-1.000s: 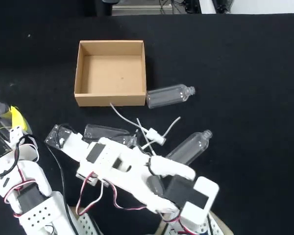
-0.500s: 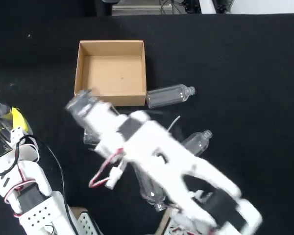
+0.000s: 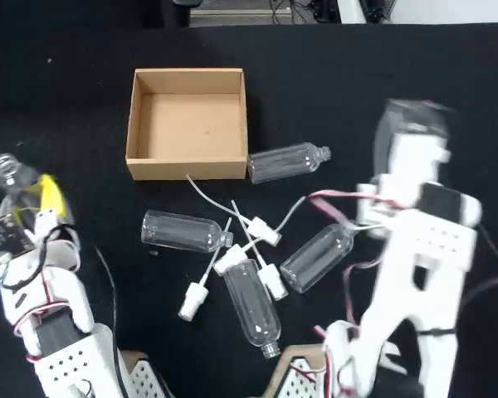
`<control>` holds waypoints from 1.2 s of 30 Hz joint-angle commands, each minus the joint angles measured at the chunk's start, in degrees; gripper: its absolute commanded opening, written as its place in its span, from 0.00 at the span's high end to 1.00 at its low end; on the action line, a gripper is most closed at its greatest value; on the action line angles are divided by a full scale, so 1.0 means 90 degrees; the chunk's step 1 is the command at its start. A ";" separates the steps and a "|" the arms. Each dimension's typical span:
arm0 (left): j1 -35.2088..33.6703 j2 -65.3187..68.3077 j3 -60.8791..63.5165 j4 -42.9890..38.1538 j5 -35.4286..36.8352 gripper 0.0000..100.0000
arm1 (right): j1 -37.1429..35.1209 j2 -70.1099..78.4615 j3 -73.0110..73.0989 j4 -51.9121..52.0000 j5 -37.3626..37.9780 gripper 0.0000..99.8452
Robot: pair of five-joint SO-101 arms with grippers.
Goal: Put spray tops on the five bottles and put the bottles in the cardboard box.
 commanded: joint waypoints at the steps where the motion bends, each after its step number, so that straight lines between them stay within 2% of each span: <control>1: 0.0532 -0.0098 0.0132 0.0410 0.0059 0.97 | 0.1016 0.0679 0.0308 -0.1328 0.0039 0.99; 4: 0.0767 -0.0098 0.0132 0.0781 0.0059 0.97 | 0.1446 0.1382 0.0405 -0.2051 0.0020 0.99; 8: 0.1128 -0.0098 0.0132 0.1084 0.0059 0.97 | 0.1719 0.2300 0.0151 -0.2305 0.0020 0.97; 15: 0.1275 -0.0068 0.0132 0.1084 0.0059 0.97 | 0.1700 0.3297 -0.0698 -0.1348 0.0020 0.74; 20: 0.1275 -0.0059 0.0132 0.1084 0.0059 0.97 | 0.1690 0.3258 -0.1333 -0.0703 0.0147 0.73; 23: 0.1275 -0.0059 0.0132 0.1084 0.0059 0.97 | 0.1709 0.3092 -0.1832 -0.0225 0.0752 0.73; 25: 0.1275 -0.0059 0.0132 0.1084 0.0059 0.97 | 0.1700 0.3043 -0.2125 0.0049 0.1680 0.73; 31: 0.1265 -0.0059 0.0132 0.1084 0.0049 0.97 | 0.1875 0.3248 -0.2252 0.0303 0.6359 0.73; 36: 0.1265 -0.0059 0.0132 0.1084 0.0049 0.97 | 0.1924 0.3521 -0.2183 0.0293 0.9582 0.73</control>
